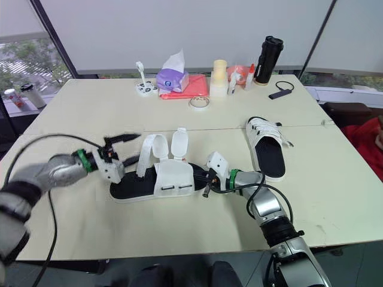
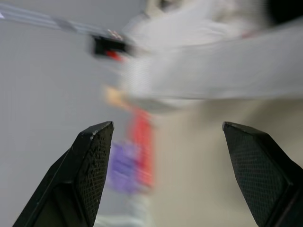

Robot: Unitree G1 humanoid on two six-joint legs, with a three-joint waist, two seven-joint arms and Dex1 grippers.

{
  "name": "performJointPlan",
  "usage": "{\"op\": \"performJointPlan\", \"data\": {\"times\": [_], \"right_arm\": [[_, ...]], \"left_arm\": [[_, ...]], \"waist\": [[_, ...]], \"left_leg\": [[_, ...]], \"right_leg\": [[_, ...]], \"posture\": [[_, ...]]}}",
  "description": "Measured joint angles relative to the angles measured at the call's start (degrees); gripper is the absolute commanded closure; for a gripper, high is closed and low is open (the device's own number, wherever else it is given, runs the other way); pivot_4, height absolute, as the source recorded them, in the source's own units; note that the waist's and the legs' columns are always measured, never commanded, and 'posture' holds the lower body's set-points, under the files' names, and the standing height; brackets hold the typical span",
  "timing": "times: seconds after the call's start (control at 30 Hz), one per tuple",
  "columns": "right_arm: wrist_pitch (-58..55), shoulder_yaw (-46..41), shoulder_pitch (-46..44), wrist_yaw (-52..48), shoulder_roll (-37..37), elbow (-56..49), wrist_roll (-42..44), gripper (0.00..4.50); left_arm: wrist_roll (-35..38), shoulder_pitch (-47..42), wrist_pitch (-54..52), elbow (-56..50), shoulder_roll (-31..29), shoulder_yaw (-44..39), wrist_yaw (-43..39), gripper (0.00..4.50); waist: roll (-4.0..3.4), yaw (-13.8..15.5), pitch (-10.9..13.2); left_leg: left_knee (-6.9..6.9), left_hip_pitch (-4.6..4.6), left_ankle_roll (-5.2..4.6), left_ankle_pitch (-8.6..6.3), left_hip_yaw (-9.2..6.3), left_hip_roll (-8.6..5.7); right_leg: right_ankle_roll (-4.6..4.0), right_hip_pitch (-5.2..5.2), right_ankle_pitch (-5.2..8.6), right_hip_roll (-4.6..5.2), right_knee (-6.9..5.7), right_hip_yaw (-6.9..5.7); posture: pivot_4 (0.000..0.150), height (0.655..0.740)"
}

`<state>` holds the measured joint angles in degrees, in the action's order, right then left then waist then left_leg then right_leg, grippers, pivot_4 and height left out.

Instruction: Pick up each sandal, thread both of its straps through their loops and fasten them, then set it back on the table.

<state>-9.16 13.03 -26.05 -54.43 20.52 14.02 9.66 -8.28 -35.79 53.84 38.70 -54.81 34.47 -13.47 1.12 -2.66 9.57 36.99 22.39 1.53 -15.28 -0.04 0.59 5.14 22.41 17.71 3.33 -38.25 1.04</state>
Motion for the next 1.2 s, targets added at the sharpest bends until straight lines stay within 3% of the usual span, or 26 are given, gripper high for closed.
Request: {"op": "performJointPlan", "data": {"times": [0.07,0.2,0.33,0.5,0.6,0.8,1.0,1.13,1.2], "right_arm": [[0.10,-0.17,-0.61,-0.04,0.04,1.10,-0.02,4.50],[0.81,0.08,-1.49,-0.11,-0.55,2.92,-0.04,4.50],[1.66,0.15,-1.83,-0.63,-0.82,3.81,-0.04,4.50],[2.14,0.15,-2.05,-0.82,-0.91,4.40,-0.09,4.50],[2.18,0.17,-2.19,-0.98,-1.03,4.62,-0.09,4.50],[2.21,0.11,-2.44,-0.84,-1.55,5.02,-0.49,4.50],[2.18,0.20,-2.42,-0.66,-1.90,4.86,-0.59,4.50],[2.13,0.20,-2.16,-0.42,-1.79,4.45,-0.61,4.50],[2.08,0.20,-1.98,-0.19,-1.71,4.08,-0.80,4.50]], "left_arm": [[16.91,6.86,-13.37,-14.04,-3.59,-2.72,-12.55,0.70],[34.68,15.97,-33.54,-34.07,-7.82,-9.49,-23.38,0.70],[45.08,23.21,-49.71,-44.13,-9.91,-14.86,-28.98,0.70],[54.10,24.29,-65.69,-45.24,-9.61,-24.77,-32.69,0.70],[56.27,24.20,-72.17,-45.20,-9.02,-27.82,-36.23,0.03],[57.23,18.47,-82.48,-40.35,-1.75,-29.49,-41.17,0.03],[52.32,13.69,-85.02,-35.97,5.98,-28.51,-44.83,0.03],[49.88,12.58,-86.24,-34.37,7.41,-28.52,-46.87,0.03],[49.04,12.46,-87.43,-34.27,7.94,-28.54,-48.31,0.89]], "waist": [[0.06,0.14,-0.02],[0.04,0.09,-0.03],[0.01,-0.03,-0.04],[0.01,0.01,-0.04],[0.01,-0.01,-0.04],[0.04,0.04,-0.05],[0.04,-0.02,-0.05],[0.04,0.03,-0.05],[0.04,0.08,-0.05]], "left_leg": [[0.02,0.00,0.01,-0.01,-0.09,0.04],[0.01,-0.14,0.01,-0.01,-0.09,0.04],[-0.06,-0.16,0.00,-0.01,-0.10,0.07],[0.00,-0.17,-0.01,-0.01,-0.11,0.08],[0.00,-0.17,-0.01,-0.01,-0.11,0.10],[0.06,-0.20,-0.01,-0.01,-0.12,0.23],[0.05,-0.20,-0.01,-0.01,-0.12,0.35],[0.05,-0.20,-0.01,-0.01,-0.12,0.35],[0.05,-0.19,-0.01,-0.01,-0.12,0.35]], "right_leg": [[-0.12,-0.07,-0.07,0.03,0.07,-0.05],[-0.24,-0.20,-0.13,0.09,0.10,-0.06],[-0.25,-0.16,-0.13,0.01,0.08,-0.08],[-0.25,-0.18,-0.13,-0.09,0.07,-0.10],[-0.25,-0.17,-0.13,-0.18,0.07,-0.10],[-0.31,-0.19,-0.16,-0.55,0.08,0.00],[-0.35,-0.12,-0.19,-0.67,0.05,0.08],[-0.36,-0.12,-0.19,-0.65,0.06,0.10],[-0.36,-0.13,-0.19,-0.64,0.06,0.10]], "posture": [[0.150,0.7400],[0.150,0.7400],[0.150,0.7400],[0.150,0.7400],[0.150,0.7400],[0.150,0.7400],[0.150,0.7400],[0.150,0.7400],[0.150,0.7400]]}}
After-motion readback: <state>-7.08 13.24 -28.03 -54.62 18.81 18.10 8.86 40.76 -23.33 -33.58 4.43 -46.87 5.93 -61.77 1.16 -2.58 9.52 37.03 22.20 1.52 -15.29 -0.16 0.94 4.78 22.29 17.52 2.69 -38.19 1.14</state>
